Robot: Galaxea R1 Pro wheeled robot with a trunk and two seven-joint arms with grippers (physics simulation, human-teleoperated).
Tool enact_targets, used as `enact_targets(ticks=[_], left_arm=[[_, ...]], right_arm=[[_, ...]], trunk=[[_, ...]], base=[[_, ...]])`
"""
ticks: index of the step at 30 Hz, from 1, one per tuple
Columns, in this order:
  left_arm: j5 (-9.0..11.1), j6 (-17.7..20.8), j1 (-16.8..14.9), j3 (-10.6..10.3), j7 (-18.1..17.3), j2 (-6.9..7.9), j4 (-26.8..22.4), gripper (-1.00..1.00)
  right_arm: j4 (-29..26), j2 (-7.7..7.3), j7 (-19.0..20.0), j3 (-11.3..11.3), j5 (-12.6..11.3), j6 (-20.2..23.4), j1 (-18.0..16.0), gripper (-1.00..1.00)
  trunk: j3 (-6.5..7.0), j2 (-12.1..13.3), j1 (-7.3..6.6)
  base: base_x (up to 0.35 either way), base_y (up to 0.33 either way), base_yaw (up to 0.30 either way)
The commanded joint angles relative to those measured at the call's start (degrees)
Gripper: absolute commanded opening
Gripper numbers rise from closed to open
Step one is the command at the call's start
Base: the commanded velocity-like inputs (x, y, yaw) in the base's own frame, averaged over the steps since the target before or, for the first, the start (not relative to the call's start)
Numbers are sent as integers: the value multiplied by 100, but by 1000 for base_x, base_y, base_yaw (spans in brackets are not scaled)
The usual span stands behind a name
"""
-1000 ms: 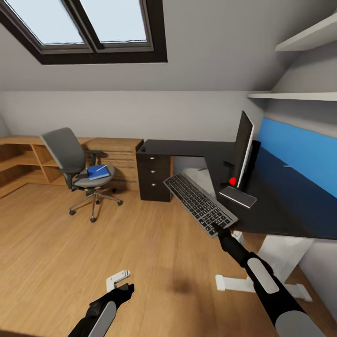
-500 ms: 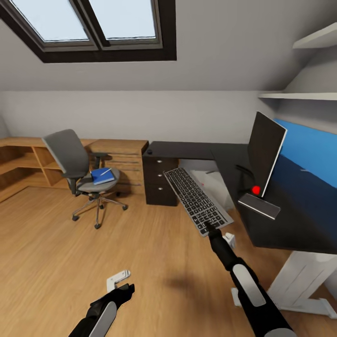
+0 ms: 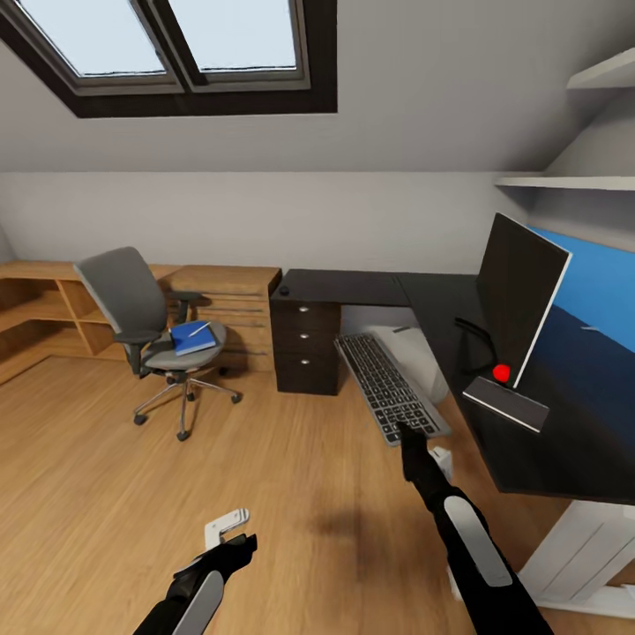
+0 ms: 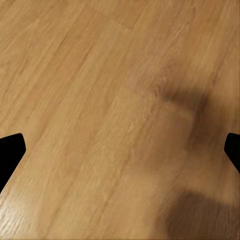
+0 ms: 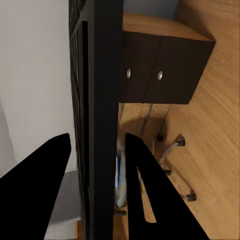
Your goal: In the bedroom, organize the workspace by keeping the computer under the desk, ensuring the monitor is on the desk, placing the keyboard on the desk next to the monitor, placing the mouse on the desk next to the keyboard, moving the folder from the swivel chair onto the desk next to the mouse, stacking the notebook on top of the folder with the pen on top of the notebook, and positioning the swivel chair next to the desk.
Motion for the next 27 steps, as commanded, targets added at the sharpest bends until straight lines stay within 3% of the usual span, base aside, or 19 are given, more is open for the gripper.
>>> enact_targets(ticks=[1, 5, 11, 18, 27], left_arm=[[49, 11, -4, -12, 47, 2, -9, 100], [55, 15, -4, -23, 47, 2, -9, 100], [61, 15, -4, -25, 47, 2, -1, 100], [69, 7, -4, -9, 47, 2, 0, 100], [52, 7, -4, -8, 47, -1, 0, 100]], right_arm=[[-28, -5, -33, 0, -85, 18, 2, -100], [-111, -35, -31, 1, -198, 45, 29, -100], [-126, -271, -9, 11, -218, 97, 33, -100], [-127, -262, -28, 27, -221, 135, 36, -100], [-121, -247, -30, 34, -213, 109, 38, -100]], trunk=[[12, 39, -23], [84, 199, -111], [192, 440, -242], [317, 721, -396], [371, 721, -396]], base=[[5, 0, 0], [3, 0, 0], [162, 0, 0], [319, 1, 0], [208, 12, 149]])
